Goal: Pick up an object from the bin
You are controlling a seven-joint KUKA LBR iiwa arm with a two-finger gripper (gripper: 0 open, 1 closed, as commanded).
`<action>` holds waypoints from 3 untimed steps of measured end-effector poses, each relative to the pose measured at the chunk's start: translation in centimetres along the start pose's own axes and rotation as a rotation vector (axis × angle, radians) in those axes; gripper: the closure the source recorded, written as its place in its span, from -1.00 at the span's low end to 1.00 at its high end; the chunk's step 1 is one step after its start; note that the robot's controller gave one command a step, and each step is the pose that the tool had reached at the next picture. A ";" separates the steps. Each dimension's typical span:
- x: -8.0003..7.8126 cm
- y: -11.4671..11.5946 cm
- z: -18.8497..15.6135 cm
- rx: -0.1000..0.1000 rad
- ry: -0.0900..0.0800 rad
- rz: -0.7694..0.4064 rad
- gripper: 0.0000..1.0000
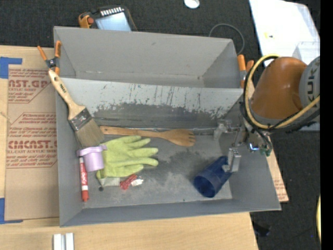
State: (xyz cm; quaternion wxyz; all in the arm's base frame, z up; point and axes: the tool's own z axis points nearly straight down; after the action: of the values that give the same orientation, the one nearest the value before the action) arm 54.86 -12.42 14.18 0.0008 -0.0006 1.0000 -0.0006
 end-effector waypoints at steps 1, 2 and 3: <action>0.0 0.0 0.0 0.000 0.000 0.000 -1.00; 2.4 -0.6 3.4 0.003 -0.009 -0.131 -1.00; 1.0 -0.6 6.6 -0.001 0.001 -0.114 -1.00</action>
Offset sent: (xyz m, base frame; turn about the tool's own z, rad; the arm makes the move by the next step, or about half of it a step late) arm -0.0505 -0.0123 -0.0704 -0.2343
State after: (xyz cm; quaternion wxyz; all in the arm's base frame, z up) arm 53.88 -12.98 7.56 0.0005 -0.0576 0.9983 -0.0001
